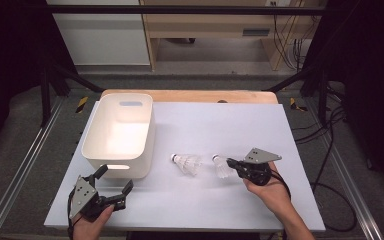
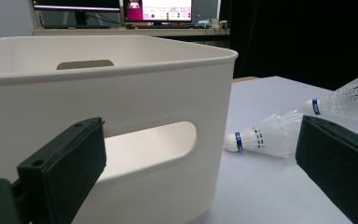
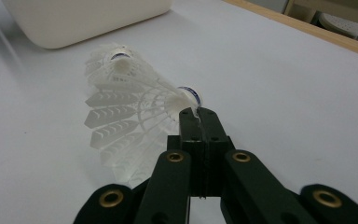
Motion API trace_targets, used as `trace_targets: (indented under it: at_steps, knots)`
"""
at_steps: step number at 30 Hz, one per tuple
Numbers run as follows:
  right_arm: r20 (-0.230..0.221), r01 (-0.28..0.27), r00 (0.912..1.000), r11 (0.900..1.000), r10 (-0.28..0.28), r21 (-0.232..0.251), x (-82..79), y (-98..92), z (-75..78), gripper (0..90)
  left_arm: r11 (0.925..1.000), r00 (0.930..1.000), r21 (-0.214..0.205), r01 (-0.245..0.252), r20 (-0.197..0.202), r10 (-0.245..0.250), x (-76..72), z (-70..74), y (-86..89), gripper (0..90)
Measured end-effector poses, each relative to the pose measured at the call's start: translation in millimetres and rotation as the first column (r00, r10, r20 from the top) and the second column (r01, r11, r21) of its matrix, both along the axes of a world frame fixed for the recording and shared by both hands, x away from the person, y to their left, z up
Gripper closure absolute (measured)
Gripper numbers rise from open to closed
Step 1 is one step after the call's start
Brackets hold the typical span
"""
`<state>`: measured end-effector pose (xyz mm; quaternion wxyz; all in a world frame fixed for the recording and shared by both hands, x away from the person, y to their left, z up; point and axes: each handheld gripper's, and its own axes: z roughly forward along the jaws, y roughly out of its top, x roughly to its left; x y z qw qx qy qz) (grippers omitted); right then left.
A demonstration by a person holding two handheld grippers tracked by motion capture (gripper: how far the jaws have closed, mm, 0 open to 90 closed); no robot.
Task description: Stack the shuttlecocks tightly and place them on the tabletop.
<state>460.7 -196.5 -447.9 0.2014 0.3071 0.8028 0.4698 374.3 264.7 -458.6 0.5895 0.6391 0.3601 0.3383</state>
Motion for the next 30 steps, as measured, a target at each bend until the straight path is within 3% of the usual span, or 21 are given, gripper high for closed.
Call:
trace_targets:
  at_steps: [30]
  knots:
    - [-0.014, -0.058, 0.9982, 0.9983, 0.058, -0.006, 0.2, 24.1, -8.7, 90.0, 1.0, 1.0, 0.002, 0.0, 0.001, 0.0, 0.1, 0.1, -0.2, 1.8]
